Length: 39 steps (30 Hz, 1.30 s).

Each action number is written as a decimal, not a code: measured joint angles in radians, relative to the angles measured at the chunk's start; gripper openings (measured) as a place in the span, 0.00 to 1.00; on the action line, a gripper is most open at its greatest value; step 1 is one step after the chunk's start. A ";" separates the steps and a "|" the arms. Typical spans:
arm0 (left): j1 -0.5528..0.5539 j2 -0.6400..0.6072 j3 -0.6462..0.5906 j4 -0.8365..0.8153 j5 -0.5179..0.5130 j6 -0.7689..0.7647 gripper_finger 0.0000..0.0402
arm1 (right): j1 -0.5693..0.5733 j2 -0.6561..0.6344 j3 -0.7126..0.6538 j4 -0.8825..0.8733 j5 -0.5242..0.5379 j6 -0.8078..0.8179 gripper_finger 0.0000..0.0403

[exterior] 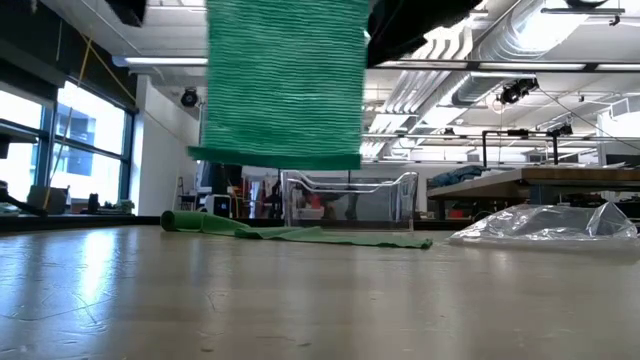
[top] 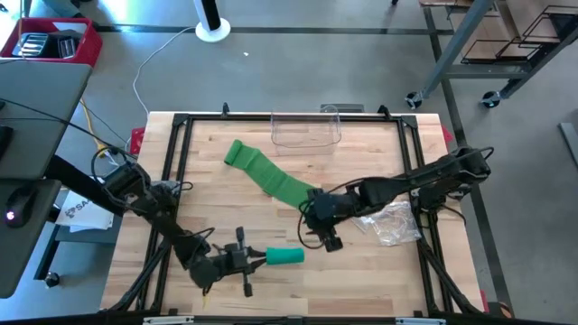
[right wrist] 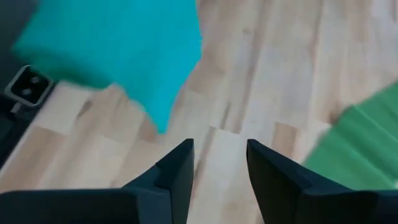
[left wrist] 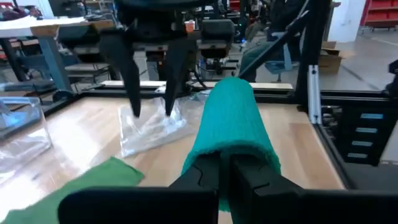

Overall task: Roll bandage
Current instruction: Roll the blue bandage

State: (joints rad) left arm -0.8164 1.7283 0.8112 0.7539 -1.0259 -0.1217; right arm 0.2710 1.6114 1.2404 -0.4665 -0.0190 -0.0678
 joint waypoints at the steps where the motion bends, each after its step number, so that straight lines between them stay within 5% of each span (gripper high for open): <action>1: -0.016 0.000 0.000 -0.001 -0.024 -0.007 0.00 | 0.011 -0.001 0.000 0.001 0.000 -0.003 0.35; 8: -0.112 0.000 -0.002 -0.063 -0.282 -0.034 0.00 | 0.072 0.001 -0.014 0.090 0.000 -0.103 0.35; 19: -0.190 -0.006 -0.124 0.079 -0.283 -0.146 0.00 | 0.074 0.004 -0.342 0.975 0.041 -0.139 0.34; 31: -0.134 -0.008 -0.126 0.204 -0.123 -0.034 0.00 | 0.142 0.032 -0.322 0.964 0.077 -0.184 0.34; 39: -0.104 -0.008 -0.126 0.252 -0.052 0.000 0.00 | 0.180 0.081 -0.322 1.045 0.213 -0.200 0.34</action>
State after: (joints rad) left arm -0.9209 1.7203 0.6857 1.0055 -1.0776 -0.1216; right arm 0.4513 1.6929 0.9188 0.5790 0.1944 -0.2683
